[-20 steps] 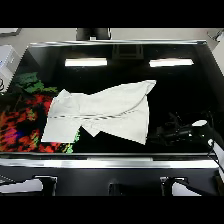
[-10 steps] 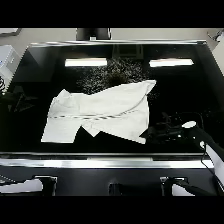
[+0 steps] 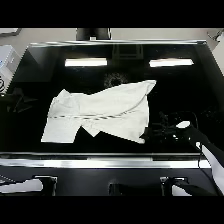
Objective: Fold the clothes and pants, and hang the long-sleeved shirts on hangers.
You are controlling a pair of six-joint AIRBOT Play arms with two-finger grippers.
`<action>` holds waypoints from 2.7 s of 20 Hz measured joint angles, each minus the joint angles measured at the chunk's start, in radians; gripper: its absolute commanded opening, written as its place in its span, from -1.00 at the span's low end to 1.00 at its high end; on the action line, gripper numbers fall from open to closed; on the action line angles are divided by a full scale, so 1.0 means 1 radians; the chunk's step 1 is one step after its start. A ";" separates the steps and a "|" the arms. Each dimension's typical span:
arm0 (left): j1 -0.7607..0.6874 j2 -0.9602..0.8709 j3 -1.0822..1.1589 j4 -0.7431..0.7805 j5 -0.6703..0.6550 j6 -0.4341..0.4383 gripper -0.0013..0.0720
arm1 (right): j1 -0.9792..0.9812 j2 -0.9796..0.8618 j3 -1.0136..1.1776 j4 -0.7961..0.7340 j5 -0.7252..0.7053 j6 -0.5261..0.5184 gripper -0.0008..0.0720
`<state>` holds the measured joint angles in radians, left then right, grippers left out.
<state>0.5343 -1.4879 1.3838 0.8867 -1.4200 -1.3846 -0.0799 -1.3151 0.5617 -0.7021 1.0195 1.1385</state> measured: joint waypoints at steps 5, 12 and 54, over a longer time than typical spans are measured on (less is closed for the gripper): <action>0.057 -0.028 -0.119 -0.029 0.123 0.215 0.50 | 0.003 0.053 0.000 0.003 0.090 0.033 -0.90; 0.077 -0.187 -0.195 -0.132 0.161 0.399 0.41 | 0.002 0.087 0.000 0.008 0.166 0.103 -0.90; -0.222 -0.054 0.679 -0.523 0.141 0.169 -0.92 | 0.003 0.088 1.052 -0.086 -0.116 0.180 -0.91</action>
<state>0.3122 -1.5417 2.0624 0.3637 -1.2789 -1.2156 -0.0772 -1.2270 1.6135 -0.7879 0.9035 1.3186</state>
